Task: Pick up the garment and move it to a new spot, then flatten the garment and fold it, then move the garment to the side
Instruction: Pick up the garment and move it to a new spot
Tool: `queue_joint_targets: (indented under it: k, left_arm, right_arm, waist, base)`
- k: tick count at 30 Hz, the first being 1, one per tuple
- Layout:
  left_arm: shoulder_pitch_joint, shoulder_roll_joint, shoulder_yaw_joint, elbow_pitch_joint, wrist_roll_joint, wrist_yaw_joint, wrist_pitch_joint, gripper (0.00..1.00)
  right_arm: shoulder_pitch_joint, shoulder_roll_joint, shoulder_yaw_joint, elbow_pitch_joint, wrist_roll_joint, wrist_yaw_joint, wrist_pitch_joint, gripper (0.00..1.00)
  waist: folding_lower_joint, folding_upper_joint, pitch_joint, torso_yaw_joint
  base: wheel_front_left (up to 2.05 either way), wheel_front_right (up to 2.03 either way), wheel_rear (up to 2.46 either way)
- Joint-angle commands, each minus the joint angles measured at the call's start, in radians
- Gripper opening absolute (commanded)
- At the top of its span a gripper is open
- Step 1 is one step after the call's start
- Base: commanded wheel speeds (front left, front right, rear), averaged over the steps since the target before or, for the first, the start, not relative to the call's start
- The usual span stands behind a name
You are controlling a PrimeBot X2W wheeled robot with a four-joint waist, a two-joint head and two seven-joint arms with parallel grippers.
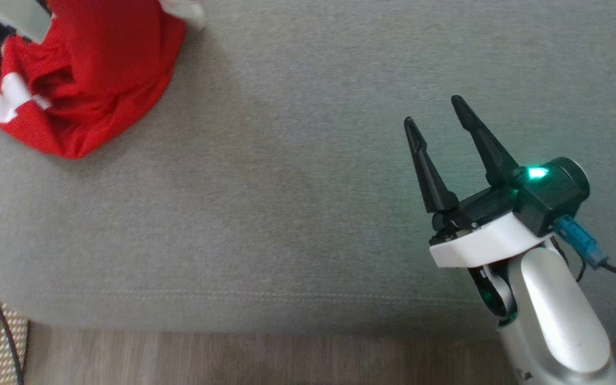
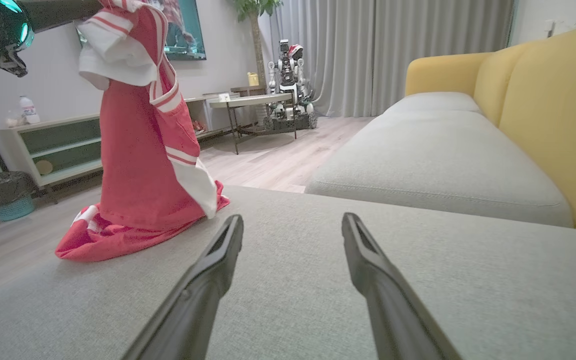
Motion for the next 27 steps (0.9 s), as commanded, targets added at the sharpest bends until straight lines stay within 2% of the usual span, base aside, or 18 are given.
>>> queue_joint_targets:
  k: [1,6,11,19,27]
  left_arm:
    - [-0.077,0.055,0.035,-0.044,0.007,0.001,-0.012,0.00]
    - [-0.113,0.053,0.018,-0.143,0.003,0.001,-0.002,0.00]
    - [-0.146,0.014,-0.001,-0.210,-0.003,0.002,0.027,0.00]
    - [-0.179,-0.126,-0.032,-0.224,0.017,0.021,0.018,0.00]
    - [-0.134,-0.277,-0.146,-0.089,0.077,0.036,0.022,0.00]
  right_arm:
    - [0.006,0.011,0.020,-0.040,0.014,0.000,-0.006,1.00]
    - [0.014,0.011,0.013,-0.052,0.047,0.000,-0.006,1.00]
    - [0.020,0.011,0.017,-0.065,0.081,0.000,-0.006,1.00]
    - [0.031,0.011,0.021,-0.088,0.123,0.000,-0.006,1.00]
    - [0.039,0.011,0.025,-0.102,0.136,0.000,-0.006,1.00]
  waist:
    - [0.0000,-0.0001,-0.022,-0.032]
    - [0.0000,-0.0001,-0.048,-0.096]
    - [0.0000,-0.0001,-0.061,-0.174]
    - [0.0000,-0.0001,-0.072,-0.299]
    - [0.0000,-0.0001,-0.041,-0.360]
  base:
    - [0.00,0.00,0.00]
    - [0.00,0.00,0.00]
    - [0.00,0.00,0.00]
    - [0.00,0.00,0.00]
    - [0.00,0.00,0.00]
